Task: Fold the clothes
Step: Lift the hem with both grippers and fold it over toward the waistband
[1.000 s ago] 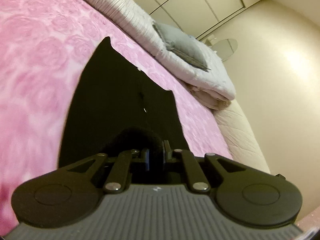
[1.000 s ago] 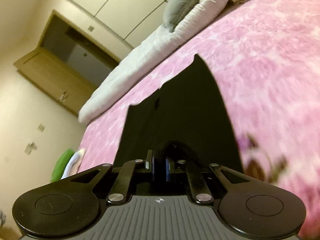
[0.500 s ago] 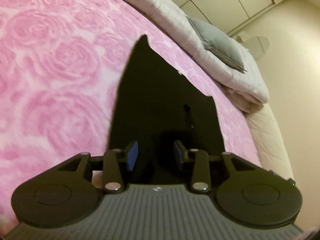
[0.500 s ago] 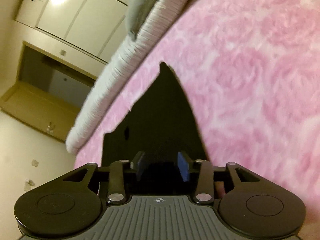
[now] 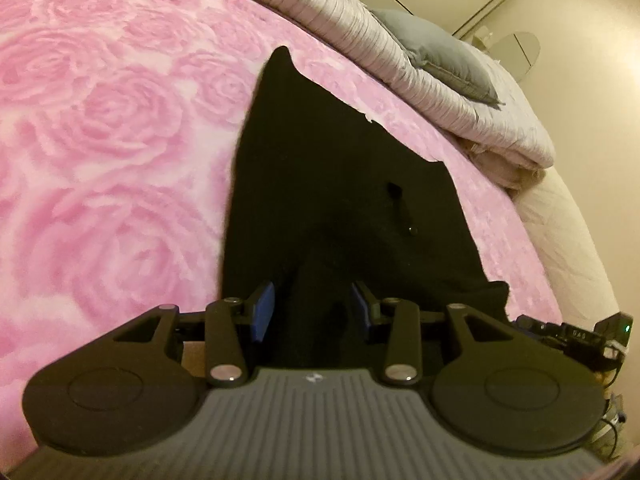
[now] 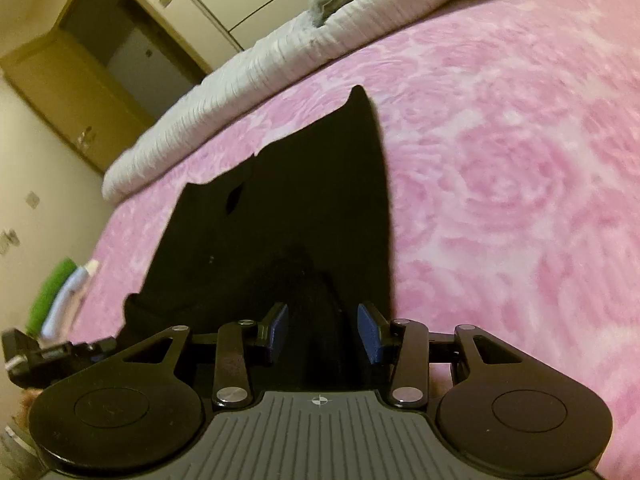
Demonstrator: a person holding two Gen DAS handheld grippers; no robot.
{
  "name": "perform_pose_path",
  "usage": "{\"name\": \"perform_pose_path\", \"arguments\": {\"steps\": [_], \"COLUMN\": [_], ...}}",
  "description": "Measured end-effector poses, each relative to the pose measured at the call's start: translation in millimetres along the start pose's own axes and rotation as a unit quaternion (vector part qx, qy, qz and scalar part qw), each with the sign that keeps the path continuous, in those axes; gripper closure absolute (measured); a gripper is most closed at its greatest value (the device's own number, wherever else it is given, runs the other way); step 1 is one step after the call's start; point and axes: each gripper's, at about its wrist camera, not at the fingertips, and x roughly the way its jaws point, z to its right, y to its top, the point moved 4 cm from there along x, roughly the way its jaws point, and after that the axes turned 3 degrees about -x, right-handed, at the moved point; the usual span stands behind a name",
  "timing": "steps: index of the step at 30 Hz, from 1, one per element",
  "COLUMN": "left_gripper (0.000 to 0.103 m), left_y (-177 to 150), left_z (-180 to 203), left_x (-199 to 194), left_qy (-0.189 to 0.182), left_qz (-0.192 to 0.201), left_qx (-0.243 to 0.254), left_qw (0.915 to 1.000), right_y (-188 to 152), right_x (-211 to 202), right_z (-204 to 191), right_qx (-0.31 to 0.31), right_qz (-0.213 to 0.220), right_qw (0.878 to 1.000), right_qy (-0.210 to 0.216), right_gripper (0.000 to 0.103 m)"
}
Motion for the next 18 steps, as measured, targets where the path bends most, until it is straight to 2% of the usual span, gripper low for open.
{"name": "perform_pose_path", "arguments": {"steps": [4, 6, 8, 14, 16, 18], "left_gripper": [0.069, 0.078, 0.078, 0.08, 0.092, 0.094], "left_y": [-5, -11, -15, -14, -13, -13], "left_z": [7, 10, 10, 2, 2, 3], "left_x": [5, 4, 1, 1, 2, 0], "left_qy": [-0.007, -0.016, -0.017, -0.029, -0.034, -0.036], "left_qz": [-0.009, -0.018, -0.018, -0.008, -0.009, -0.005], "left_qx": [0.031, 0.055, 0.07, 0.042, 0.04, 0.04], "left_qw": [0.9994, 0.9982, 0.9973, 0.9987, 0.9986, 0.9985], "right_y": [-3, -9, -14, -20, -20, -19], "right_x": [17, 20, 20, 14, 17, 19], "right_z": [-8, -9, -9, -8, -10, -19], "right_qx": [-0.022, -0.028, -0.033, -0.03, -0.024, -0.052], "right_qz": [-0.018, -0.026, -0.029, -0.022, -0.024, -0.022], "right_qw": [1.0, 0.999, 0.999, 0.999, 0.999, 0.998], "right_qy": [0.008, 0.013, 0.016, 0.006, 0.01, -0.005], "right_gripper": [0.06, 0.06, 0.065, 0.065, 0.065, 0.089]}}
